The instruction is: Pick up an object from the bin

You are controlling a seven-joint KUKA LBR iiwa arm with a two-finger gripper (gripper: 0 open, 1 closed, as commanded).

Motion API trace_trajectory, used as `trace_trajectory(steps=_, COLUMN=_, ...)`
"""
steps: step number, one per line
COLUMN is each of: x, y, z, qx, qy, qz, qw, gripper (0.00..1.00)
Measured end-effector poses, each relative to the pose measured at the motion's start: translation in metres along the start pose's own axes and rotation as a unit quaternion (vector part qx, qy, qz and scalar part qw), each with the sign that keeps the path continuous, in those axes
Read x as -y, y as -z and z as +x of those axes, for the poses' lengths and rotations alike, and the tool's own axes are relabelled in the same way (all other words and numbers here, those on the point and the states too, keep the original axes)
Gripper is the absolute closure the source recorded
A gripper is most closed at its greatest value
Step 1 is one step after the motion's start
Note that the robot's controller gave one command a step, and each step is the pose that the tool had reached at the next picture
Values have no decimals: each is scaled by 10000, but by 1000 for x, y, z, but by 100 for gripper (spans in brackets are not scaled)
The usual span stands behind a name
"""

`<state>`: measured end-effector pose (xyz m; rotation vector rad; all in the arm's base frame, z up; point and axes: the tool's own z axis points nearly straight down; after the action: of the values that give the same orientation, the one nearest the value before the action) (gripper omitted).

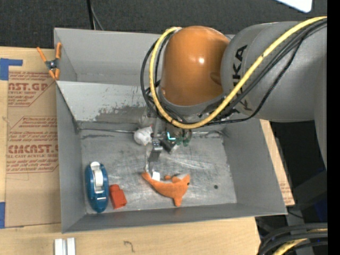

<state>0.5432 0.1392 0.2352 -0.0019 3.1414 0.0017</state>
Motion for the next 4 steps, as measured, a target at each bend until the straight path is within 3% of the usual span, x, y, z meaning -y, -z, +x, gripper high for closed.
trace_trajectory(steps=1, x=0, y=0, z=0, qx=5, qy=-5, qz=-2, qw=10000, gripper=0)
trace_trajectory(steps=2, x=25, y=-36, z=6, qx=32, qy=392, qz=-5, qw=9992, gripper=0)
trace_trajectory(steps=3, x=62, y=-73, z=9, qx=3, qy=674, qz=4, qw=9977, gripper=0)
trace_trajectory(steps=4, x=63, y=-97, z=8, qx=4, qy=1340, qz=8, qw=9910, gripper=0)
